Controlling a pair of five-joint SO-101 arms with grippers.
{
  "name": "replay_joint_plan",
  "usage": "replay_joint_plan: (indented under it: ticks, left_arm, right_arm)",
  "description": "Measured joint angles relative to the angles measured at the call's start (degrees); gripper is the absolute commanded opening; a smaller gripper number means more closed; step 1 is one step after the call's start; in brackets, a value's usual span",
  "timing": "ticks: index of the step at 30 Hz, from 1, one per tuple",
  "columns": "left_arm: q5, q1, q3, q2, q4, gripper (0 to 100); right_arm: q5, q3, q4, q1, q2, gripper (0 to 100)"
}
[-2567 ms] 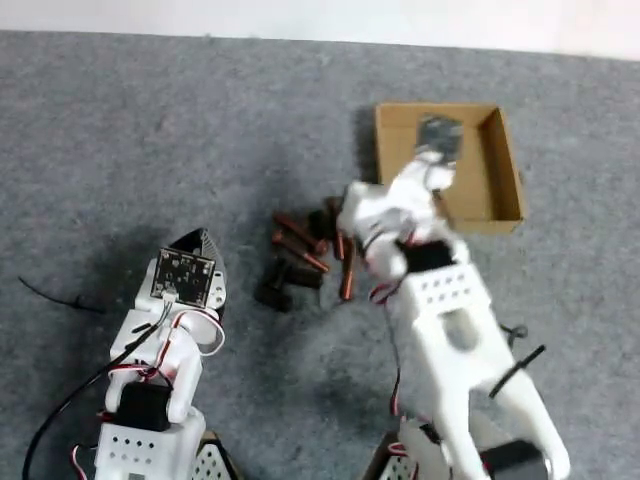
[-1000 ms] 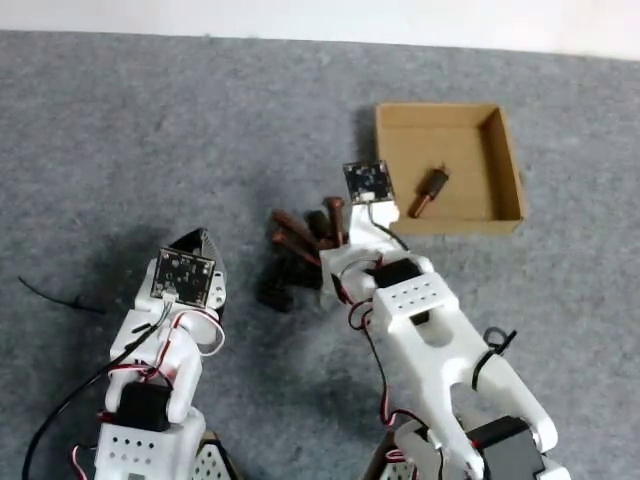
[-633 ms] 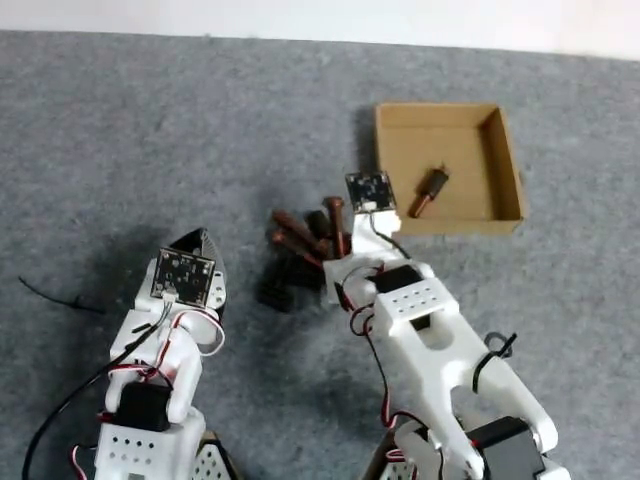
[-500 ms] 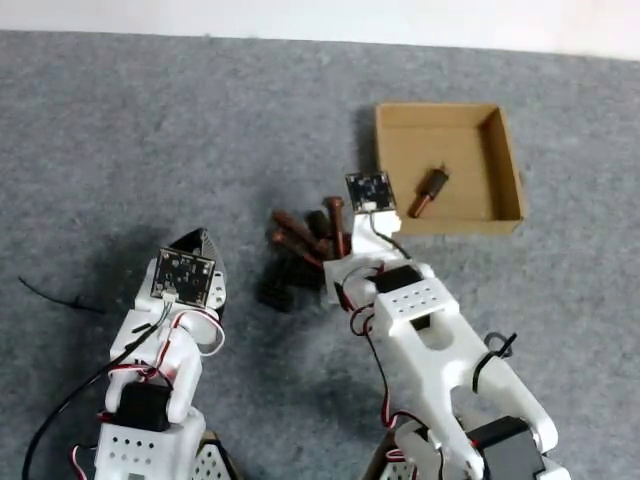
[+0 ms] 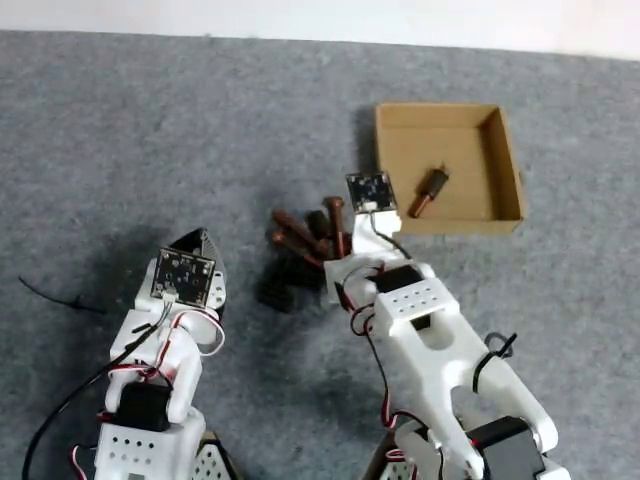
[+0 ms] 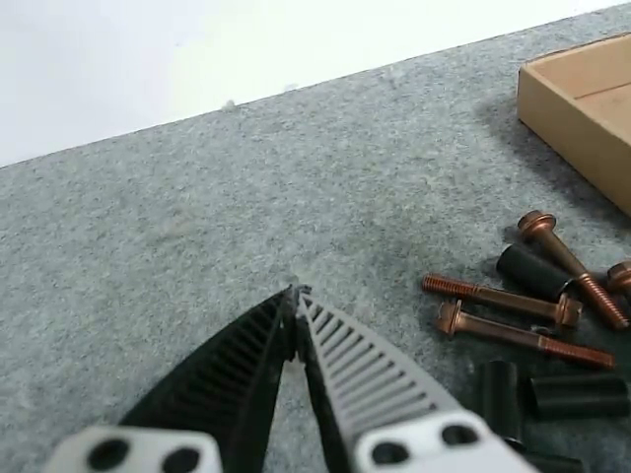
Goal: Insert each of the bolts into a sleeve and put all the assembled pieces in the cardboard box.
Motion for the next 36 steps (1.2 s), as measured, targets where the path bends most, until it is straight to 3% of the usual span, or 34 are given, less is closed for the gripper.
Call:
replay_joint_plan:
  ticks: [10,21,36]
  left_arm:
    - [0.0,0.0,0.0,0.0,0.0,1]
    - [0.0,0.0,0.0,0.0,0.0,1]
    - [0.0,0.0,0.0,0.0,0.0,1]
  right_arm:
    - [0.0,0.0,0.0,0.0,1.1,22.4]
    - [0.0,-6.0,0.1,2.4,16.3,22.4]
    - [0.0,-6.5,0.1,2.9,16.7,22.4]
